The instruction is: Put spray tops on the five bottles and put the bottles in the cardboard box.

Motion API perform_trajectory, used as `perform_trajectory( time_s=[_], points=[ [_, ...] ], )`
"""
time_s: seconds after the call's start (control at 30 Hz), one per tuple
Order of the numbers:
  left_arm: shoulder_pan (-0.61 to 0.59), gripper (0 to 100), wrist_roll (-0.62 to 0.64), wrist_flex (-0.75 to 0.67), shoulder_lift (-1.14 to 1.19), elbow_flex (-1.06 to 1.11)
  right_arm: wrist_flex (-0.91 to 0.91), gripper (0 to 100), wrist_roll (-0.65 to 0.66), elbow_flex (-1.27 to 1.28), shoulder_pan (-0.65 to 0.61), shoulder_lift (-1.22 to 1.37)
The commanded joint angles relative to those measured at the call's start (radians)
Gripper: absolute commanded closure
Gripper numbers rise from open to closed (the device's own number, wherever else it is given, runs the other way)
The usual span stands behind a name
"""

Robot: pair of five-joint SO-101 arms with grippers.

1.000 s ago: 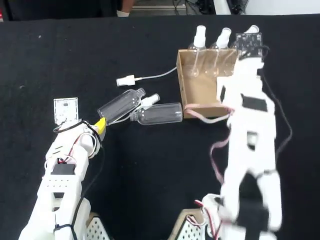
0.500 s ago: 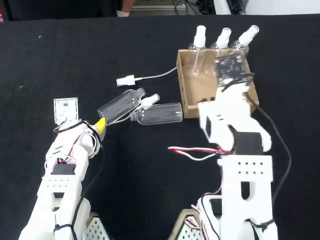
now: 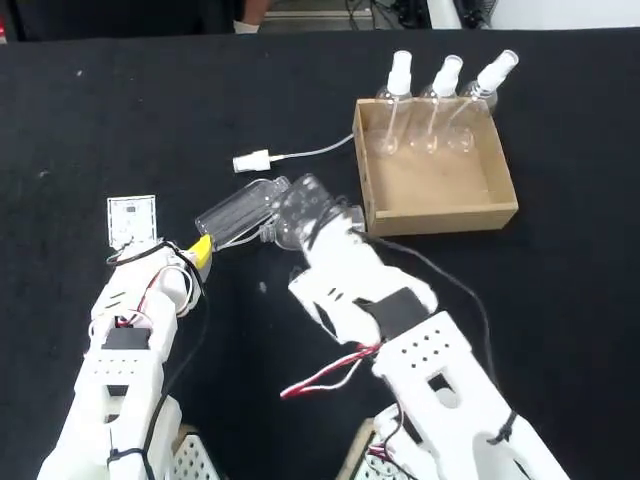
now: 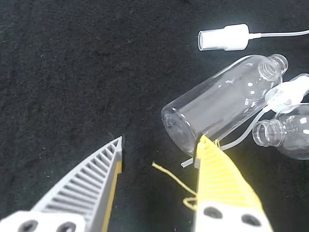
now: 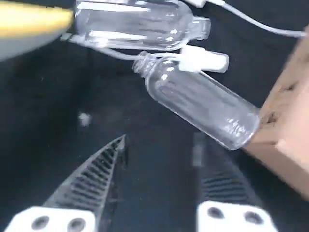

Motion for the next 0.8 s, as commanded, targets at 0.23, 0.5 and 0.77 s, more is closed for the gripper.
perform_trajectory(
  time_s=[0.23, 0.5, 0.77],
  points=[
    [-0.114, 76, 0.103, -0.011, -0.008, -0.047, 0.031, 62.4, 0.476, -0.127, -0.018, 0.085],
    [-0.114, 76, 0.109, -0.011, -0.008, -0.050, 0.034, 62.1, 0.660, -0.329, -0.018, 0.381],
    [-0.114, 76, 0.109, -0.009, -0.008, -0.051, 0.035, 62.0, 0.755, -0.536, 0.031, 0.693]
  ],
)
